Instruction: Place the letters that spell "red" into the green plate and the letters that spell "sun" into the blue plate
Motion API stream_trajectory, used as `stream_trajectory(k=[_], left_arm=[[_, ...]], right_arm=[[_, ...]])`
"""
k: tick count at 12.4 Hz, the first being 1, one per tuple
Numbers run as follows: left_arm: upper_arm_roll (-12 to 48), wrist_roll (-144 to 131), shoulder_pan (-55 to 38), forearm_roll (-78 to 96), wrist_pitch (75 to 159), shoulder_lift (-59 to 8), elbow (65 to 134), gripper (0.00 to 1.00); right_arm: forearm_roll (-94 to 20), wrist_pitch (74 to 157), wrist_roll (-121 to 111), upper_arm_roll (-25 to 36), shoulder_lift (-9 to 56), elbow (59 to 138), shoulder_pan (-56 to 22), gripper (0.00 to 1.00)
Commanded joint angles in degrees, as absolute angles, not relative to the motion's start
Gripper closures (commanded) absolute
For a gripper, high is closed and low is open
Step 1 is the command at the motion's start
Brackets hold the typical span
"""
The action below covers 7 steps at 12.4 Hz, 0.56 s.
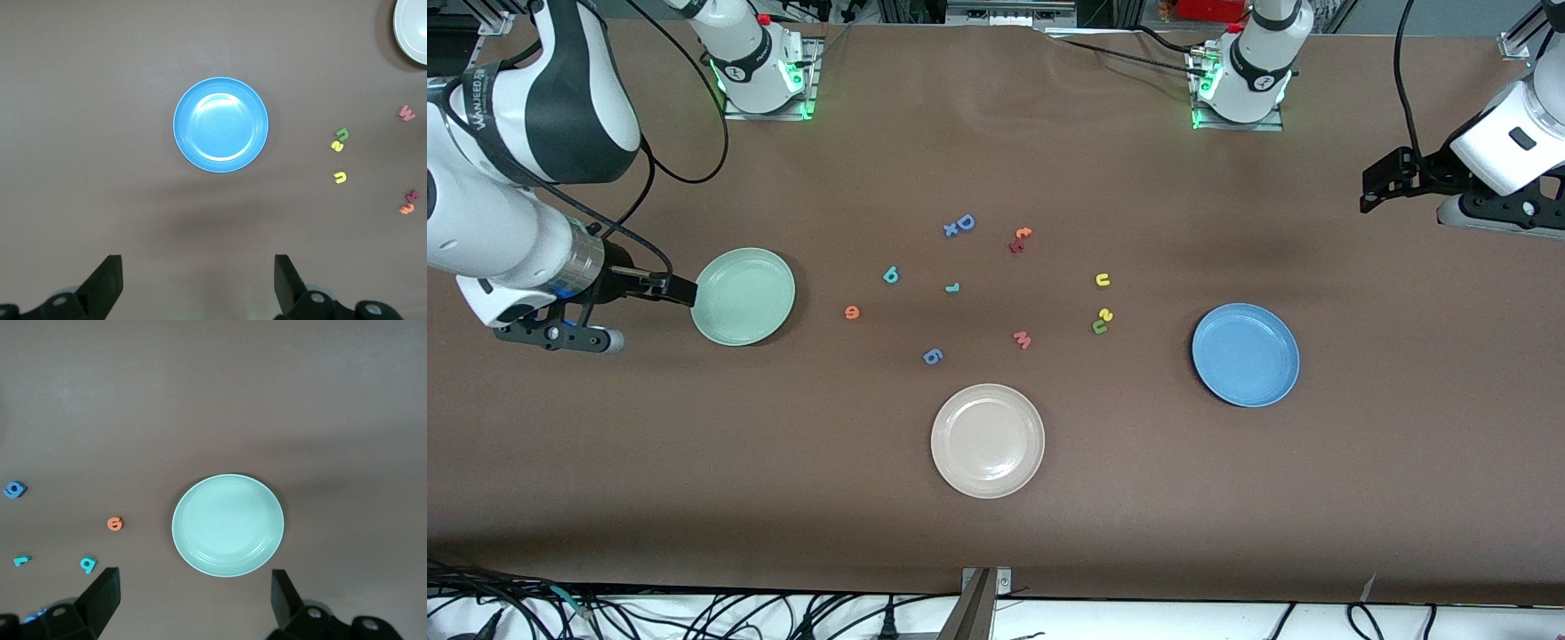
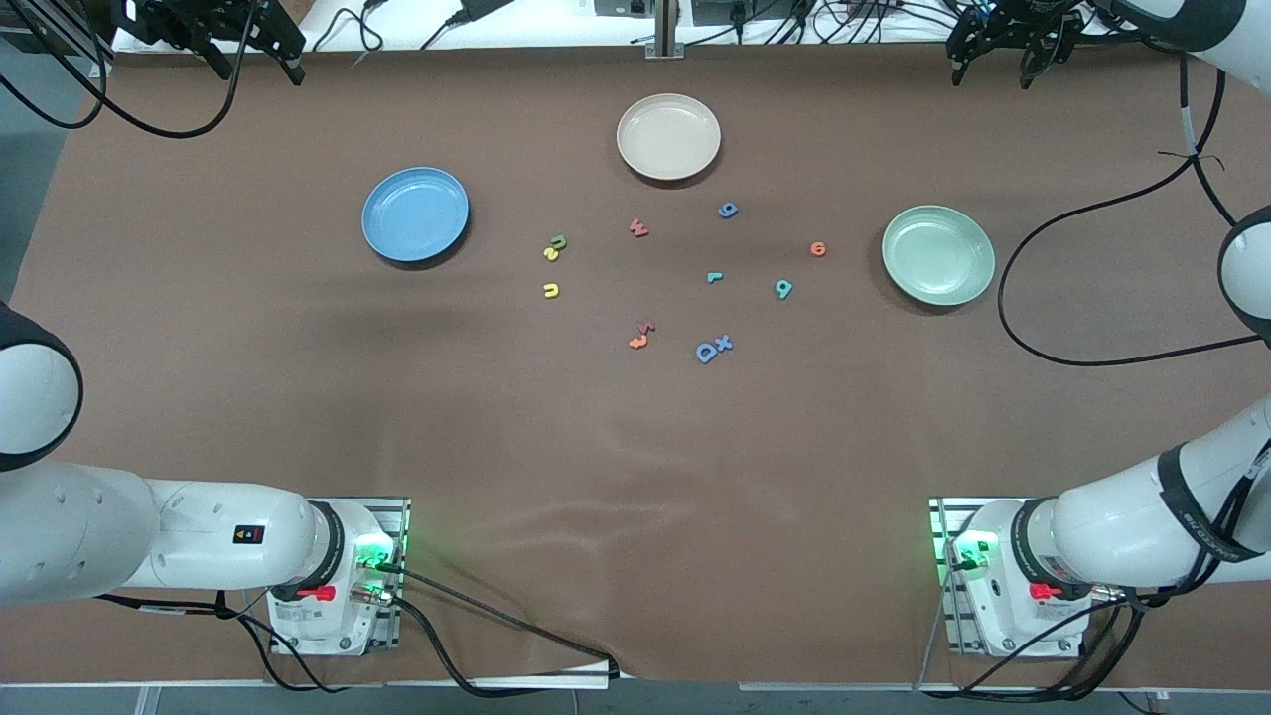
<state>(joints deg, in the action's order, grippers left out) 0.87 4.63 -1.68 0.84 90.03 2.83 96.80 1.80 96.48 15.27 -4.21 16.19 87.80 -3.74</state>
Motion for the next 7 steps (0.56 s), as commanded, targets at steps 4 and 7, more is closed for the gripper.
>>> stream_trajectory(k=[4, 7], left_arm=[[0.9, 4.0, -1.4, 2.0, 89.3, 3.5, 96.6, 0.00], [0.9, 4.0, -1.5, 2.0, 89.3, 3.5, 96.6, 0.00]], right_arm=[[0.4, 95.8, 15.1, -4.2, 16.1, 87.6, -3.5, 0.00], [0.4, 95.6, 15.1, -4.2, 16.2, 87.7, -3.6, 0.00]])
